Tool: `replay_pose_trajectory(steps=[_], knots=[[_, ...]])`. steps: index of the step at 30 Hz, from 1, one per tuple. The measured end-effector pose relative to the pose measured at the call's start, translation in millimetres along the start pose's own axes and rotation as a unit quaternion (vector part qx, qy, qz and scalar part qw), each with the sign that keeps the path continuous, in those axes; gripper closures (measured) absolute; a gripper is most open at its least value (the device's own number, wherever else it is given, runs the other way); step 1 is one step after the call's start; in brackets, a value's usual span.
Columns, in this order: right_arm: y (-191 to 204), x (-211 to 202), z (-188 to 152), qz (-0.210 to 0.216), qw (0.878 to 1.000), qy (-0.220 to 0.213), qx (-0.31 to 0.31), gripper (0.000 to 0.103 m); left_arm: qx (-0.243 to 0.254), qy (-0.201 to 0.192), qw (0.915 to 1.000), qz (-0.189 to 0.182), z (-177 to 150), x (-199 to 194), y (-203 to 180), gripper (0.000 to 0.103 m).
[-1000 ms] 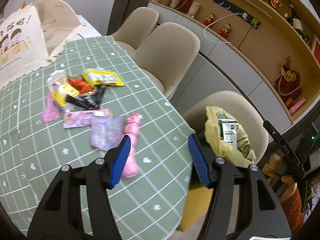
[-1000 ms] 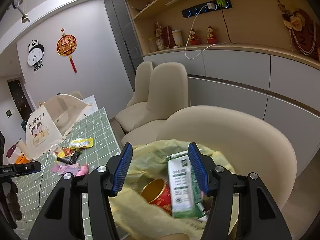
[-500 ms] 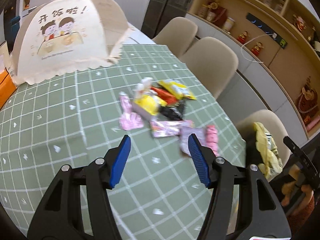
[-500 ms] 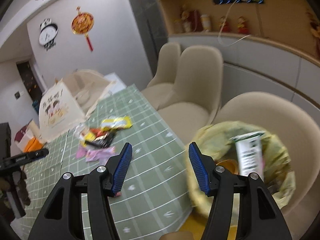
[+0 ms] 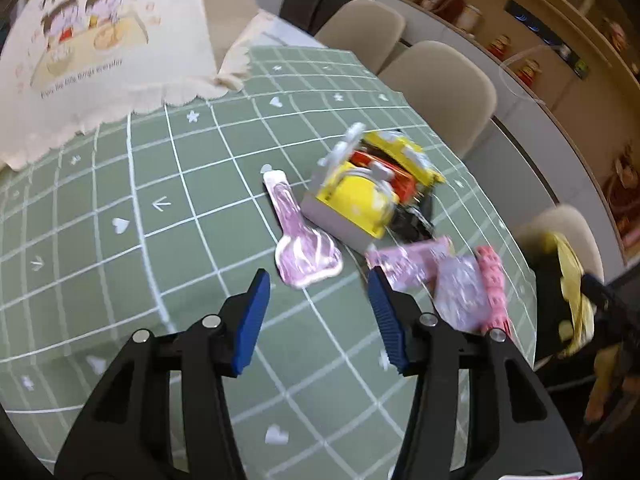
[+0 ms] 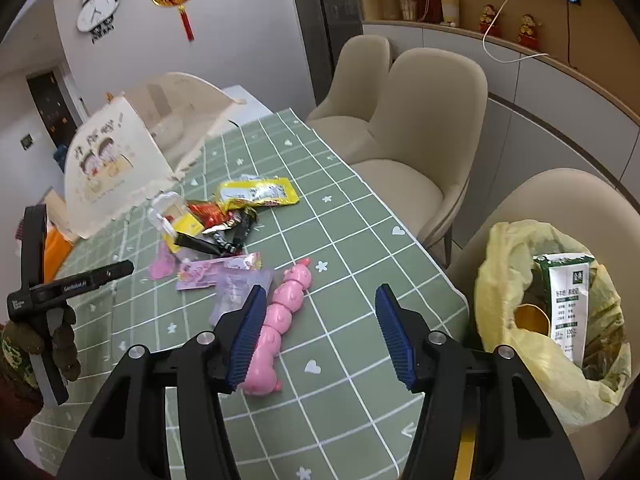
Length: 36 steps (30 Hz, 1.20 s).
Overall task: Collect trash
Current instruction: 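Move both open grippers back to the snack pile on the table, then grasp the yellow snack bag with the right gripper while left reaches the pink spoon candy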
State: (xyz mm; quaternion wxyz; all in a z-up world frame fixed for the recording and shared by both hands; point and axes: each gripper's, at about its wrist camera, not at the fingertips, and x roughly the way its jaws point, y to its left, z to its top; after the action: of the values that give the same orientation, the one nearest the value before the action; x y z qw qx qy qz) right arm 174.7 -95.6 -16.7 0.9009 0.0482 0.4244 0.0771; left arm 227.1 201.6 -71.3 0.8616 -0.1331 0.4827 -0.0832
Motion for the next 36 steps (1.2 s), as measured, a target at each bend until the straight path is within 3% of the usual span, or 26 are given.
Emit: replay_pose_trajectory(steps=[8,14,23,27,28,30,36], knots=[[18.2,56.0,11.8,-0.003,0.999,0.045,-0.017,0.049,-0.057,0.015,0.9979,0.026,14.4,44.7,8.6,0.055],[30.9,88.0,29.7,0.023,0.998,0.063,-0.009,0.049,-0.014,0.025,0.9985,0.046,18.1,49.3,-1.0,0.061],[80.9,165.6,120.9,0.047,0.997,0.061,-0.006,0.049,0.019,0.064,0.9977,0.004,-3.1,33.7,5.6,0.061],[104.1,219.9,149.4,0.059,0.993,0.105,-0.016,0.055,0.032,0.067,0.9972,0.006,-14.7,26.8,6.6,0.06],[107.6,229.8,151.8,0.06,0.992,0.111,-0.022,0.063,0.031,0.067,0.9973,0.005,-16.5,25.0,7.6,0.061],[110.3,241.0,151.2,0.058,0.989,0.13,-0.036,0.07,0.025,0.063,0.9977,0.004,-17.9,21.0,11.5,0.061],[100.9,215.5,121.7,0.095,0.98,0.15,-0.093,0.072,0.016,0.047,0.9987,0.01,-11.3,16.8,19.8,0.061]])
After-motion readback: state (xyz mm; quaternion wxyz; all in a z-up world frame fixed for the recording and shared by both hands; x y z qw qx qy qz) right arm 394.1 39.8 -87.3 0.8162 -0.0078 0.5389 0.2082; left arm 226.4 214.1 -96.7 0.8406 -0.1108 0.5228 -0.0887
